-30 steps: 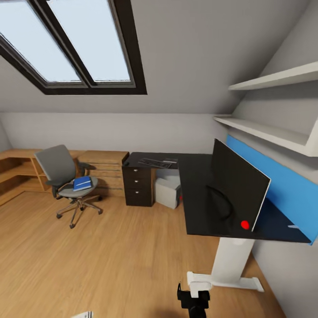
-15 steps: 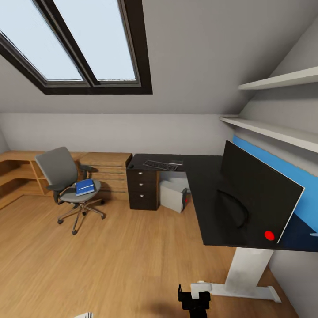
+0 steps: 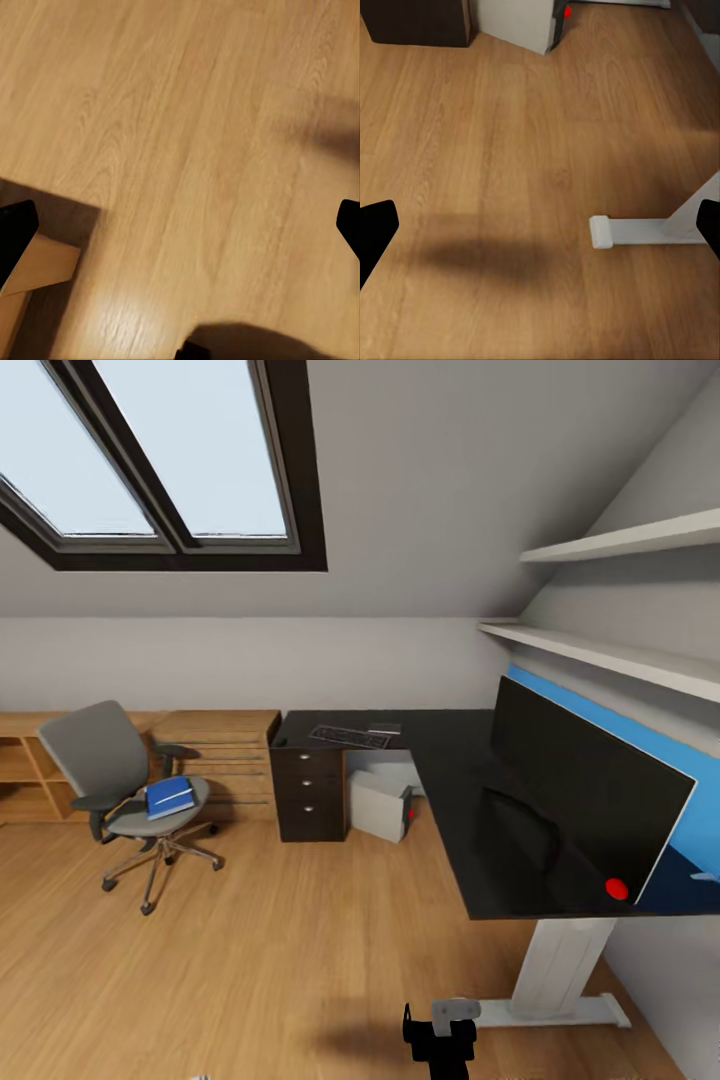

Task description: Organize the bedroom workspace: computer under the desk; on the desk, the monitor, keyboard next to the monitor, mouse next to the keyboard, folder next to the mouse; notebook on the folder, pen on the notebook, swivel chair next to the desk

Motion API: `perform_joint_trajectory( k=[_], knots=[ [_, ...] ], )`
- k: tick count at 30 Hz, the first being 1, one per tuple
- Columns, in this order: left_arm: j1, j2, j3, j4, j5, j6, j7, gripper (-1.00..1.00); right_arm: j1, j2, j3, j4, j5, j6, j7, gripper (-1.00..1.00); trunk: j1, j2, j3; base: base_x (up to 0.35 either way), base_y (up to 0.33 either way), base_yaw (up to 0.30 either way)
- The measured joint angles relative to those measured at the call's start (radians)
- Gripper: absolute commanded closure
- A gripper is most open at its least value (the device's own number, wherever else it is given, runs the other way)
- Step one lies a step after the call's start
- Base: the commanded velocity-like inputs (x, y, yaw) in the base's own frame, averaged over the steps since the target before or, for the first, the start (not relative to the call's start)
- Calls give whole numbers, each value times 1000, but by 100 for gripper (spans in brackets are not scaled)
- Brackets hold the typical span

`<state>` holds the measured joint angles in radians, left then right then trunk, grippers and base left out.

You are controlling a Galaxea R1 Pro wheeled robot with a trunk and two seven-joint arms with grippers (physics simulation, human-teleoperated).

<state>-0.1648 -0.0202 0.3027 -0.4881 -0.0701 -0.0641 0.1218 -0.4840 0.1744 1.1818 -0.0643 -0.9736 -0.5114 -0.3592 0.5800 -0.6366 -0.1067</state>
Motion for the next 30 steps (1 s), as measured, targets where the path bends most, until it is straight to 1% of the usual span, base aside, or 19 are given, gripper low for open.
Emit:
perform_joint_trajectory(
  k=[3,5,8,10,11,12,16,30],
  knots=[
    [0,0,1,1,1,-12,0,-100,0,0,0,0,0,0,0,-100,0,0,-2,15,33,-22],
    [0,0,2,2,2,-28,1,-100,0,0,-1,0,0,0,0,-100,0,0,-3,197,103,-5],
    [0,0,3,3,3,-32,2,-100,0,0,0,1,0,0,0,-100,0,0,-3,275,139,-2],
    [0,0,5,3,5,-34,1,-100,0,0,0,3,20,0,1,-100,-1,0,-3,310,155,0],
    [0,0,5,4,5,-34,0,-100,0,0,1,3,46,0,1,-100,-1,0,-3,311,156,0],
    [0,-1,5,4,5,-34,0,-100,0,0,0,3,51,0,1,-100,-1,0,-3,311,156,0],
    [0,-2,5,4,4,-33,0,-100,1,0,2,2,57,0,0,-100,-1,0,-3,315,139,0],
    [0,-5,4,19,2,-33,-1,-100,1,0,2,2,57,0,0,-100,-1,0,-3,319,118,0]
  ],
)
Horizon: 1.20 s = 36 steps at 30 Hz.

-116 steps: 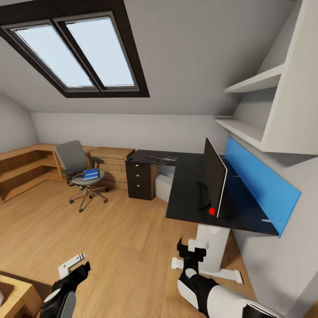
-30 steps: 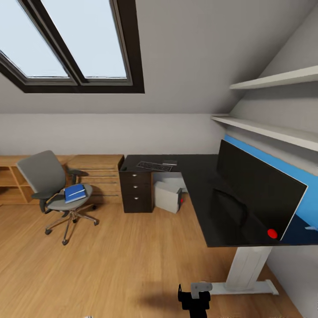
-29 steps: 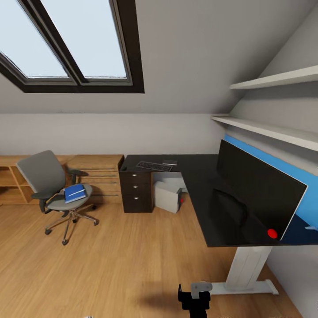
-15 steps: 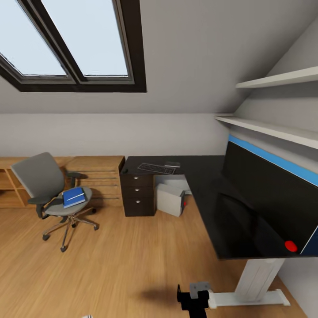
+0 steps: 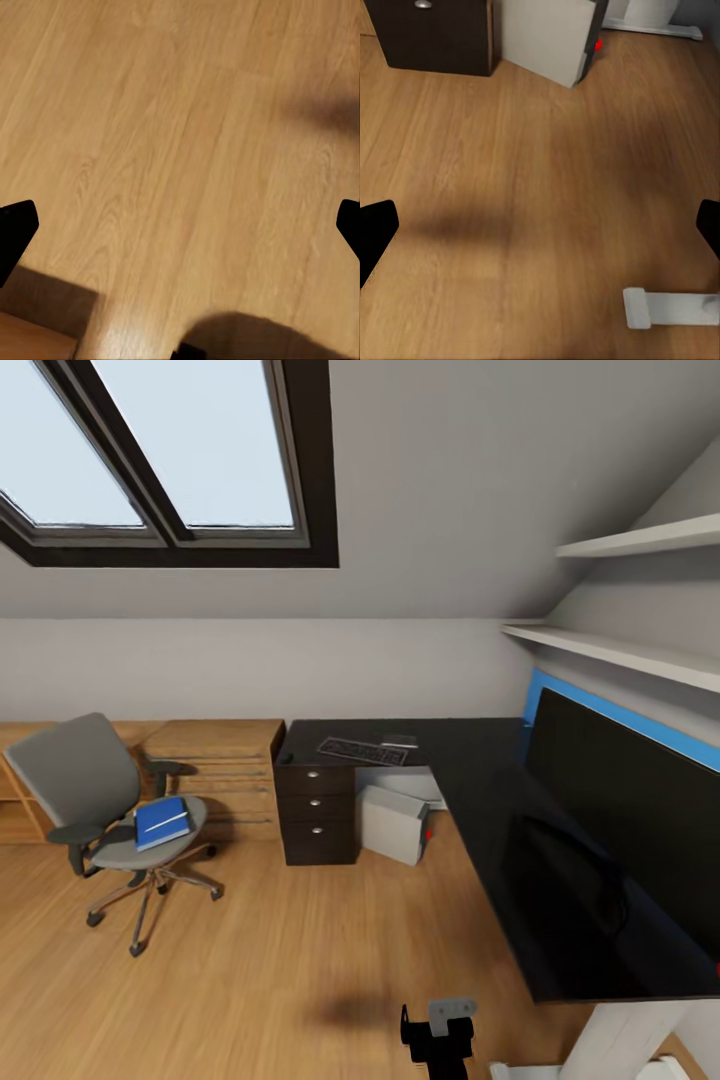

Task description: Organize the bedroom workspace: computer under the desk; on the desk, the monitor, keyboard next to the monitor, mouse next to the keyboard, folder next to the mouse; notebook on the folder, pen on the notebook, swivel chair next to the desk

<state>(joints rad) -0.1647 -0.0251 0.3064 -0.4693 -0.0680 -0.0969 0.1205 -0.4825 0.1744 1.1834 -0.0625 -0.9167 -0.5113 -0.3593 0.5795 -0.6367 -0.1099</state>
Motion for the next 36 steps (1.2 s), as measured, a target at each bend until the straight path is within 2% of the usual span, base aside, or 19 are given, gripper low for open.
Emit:
perform_joint_trajectory(
  k=[21,22,23,24,34,36],
  knots=[
    [0,1,10,1,4,-5,3,-100,0,0,0,0,0,0,0,-100,0,0,0,319,128,0],
    [0,0,13,1,5,-16,4,-100,0,0,0,0,0,1,0,-100,0,0,0,322,90,0],
    [0,0,20,6,29,-107,6,-100,0,0,0,0,0,1,0,-100,0,0,0,322,86,0],
    [0,0,20,14,33,-120,6,-100,0,0,0,0,0,1,0,-100,0,0,0,322,82,0],
    [0,1,20,44,39,-142,6,-100,0,0,-2,2,-2,0,0,-100,0,0,0,322,15,0],
    [0,0,21,56,38,-142,6,-100,0,0,-7,2,-20,-9,0,-100,0,0,0,322,0,0]
  ],
)
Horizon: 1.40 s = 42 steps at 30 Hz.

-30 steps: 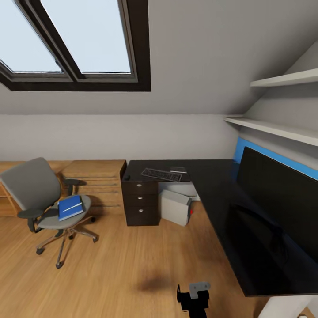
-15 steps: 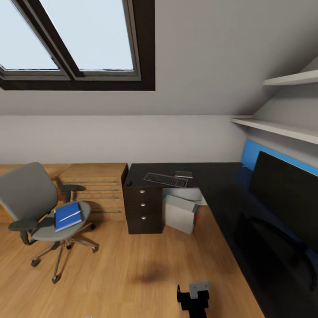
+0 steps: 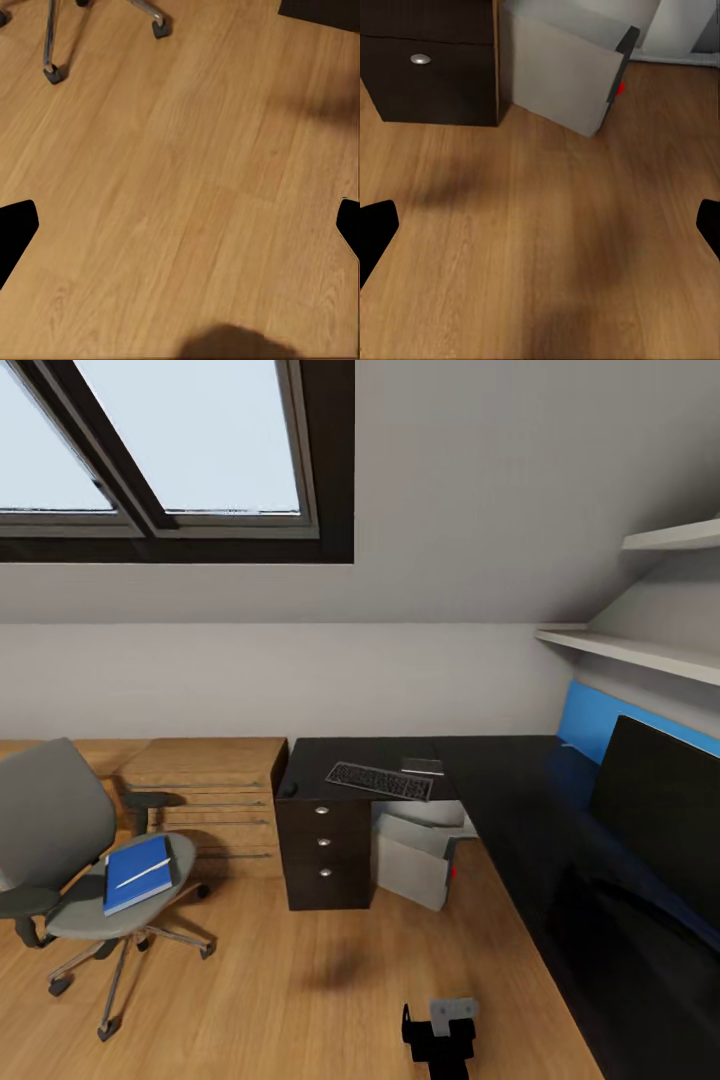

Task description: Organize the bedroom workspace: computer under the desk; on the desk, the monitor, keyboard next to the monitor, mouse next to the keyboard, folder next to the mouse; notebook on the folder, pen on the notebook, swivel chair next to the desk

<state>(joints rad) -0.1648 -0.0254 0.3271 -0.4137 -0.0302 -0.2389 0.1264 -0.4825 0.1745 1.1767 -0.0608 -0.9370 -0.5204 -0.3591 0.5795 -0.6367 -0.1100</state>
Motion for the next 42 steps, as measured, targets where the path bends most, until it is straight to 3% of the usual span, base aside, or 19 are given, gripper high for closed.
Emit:
perform_joint_trajectory(
  k=[6,11,16,21,22,25,42],
  knots=[
    [0,-5,-2,43,-1,-1,-7,-100,1,-2,-2,3,-31,-17,1,-100,0,0,0,322,0,0],
    [0,-14,-1,63,1,-5,-9,-100,4,-29,-4,2,-38,-21,0,-100,0,0,0,323,0,0],
    [0,-11,1,65,3,-5,-6,-100,5,-35,-3,2,-36,-23,1,-100,0,0,0,323,0,0],
    [0,-10,1,61,4,-6,-3,-100,5,-35,1,2,-36,-23,1,-100,0,0,0,323,0,0],
    [0,10,2,44,5,-5,-1,-100,5,-34,3,2,-36,-23,1,-100,0,0,0,323,0,0],
    [0,21,2,37,5,-4,-2,-100,5,-34,3,2,-36,-24,1,-100,0,0,0,323,0,0],
    [0,17,-2,35,-1,2,-5,-100,5,-32,4,2,-36,-22,36,-100,0,0,0,239,86,0]
  ],
)
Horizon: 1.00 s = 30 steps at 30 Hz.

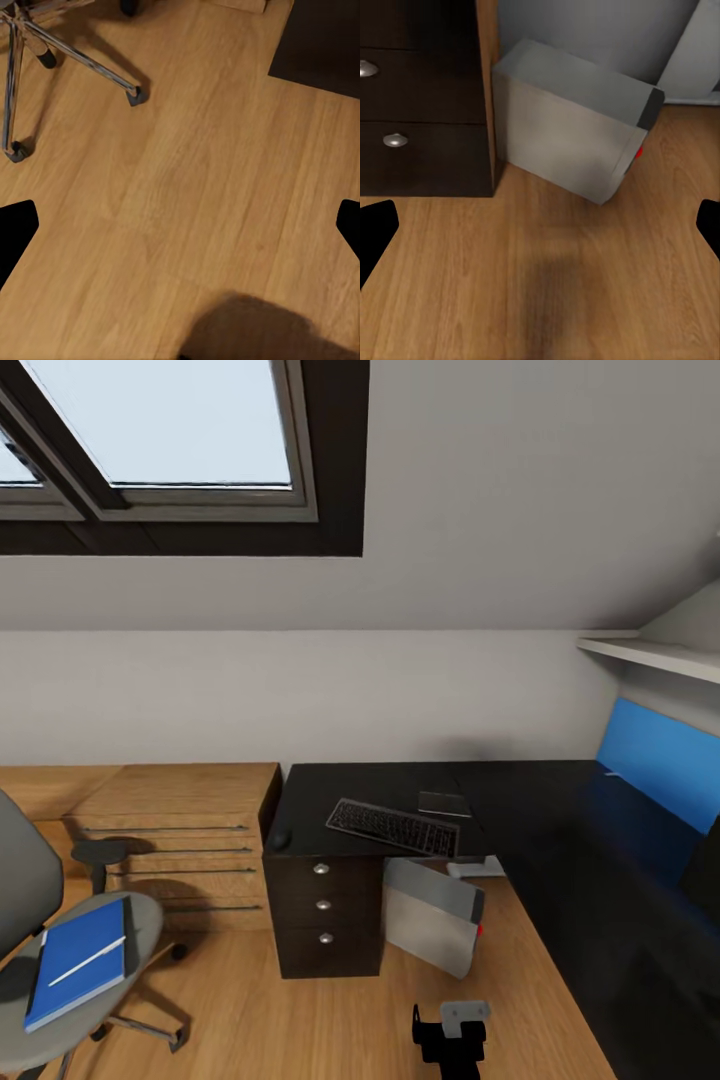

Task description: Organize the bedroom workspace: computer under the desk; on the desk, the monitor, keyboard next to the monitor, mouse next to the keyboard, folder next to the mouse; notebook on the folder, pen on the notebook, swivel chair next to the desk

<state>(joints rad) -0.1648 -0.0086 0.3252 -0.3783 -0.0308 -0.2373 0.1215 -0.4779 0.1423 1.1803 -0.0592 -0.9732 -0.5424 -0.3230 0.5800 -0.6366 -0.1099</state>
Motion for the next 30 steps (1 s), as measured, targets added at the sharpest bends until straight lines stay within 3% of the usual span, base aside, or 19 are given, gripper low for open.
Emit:
perform_joint_trajectory(
  k=[10,30],
  knots=[
    [0,-3,-1,2,-2,1,-5,-100,0,-1,0,0,1,0,0,-100,0,0,0,133,52,0],
    [0,-3,-1,2,-2,2,-6,-100,0,2,2,0,1,5,35,-100,0,0,0,7,2,0]
  ],
)
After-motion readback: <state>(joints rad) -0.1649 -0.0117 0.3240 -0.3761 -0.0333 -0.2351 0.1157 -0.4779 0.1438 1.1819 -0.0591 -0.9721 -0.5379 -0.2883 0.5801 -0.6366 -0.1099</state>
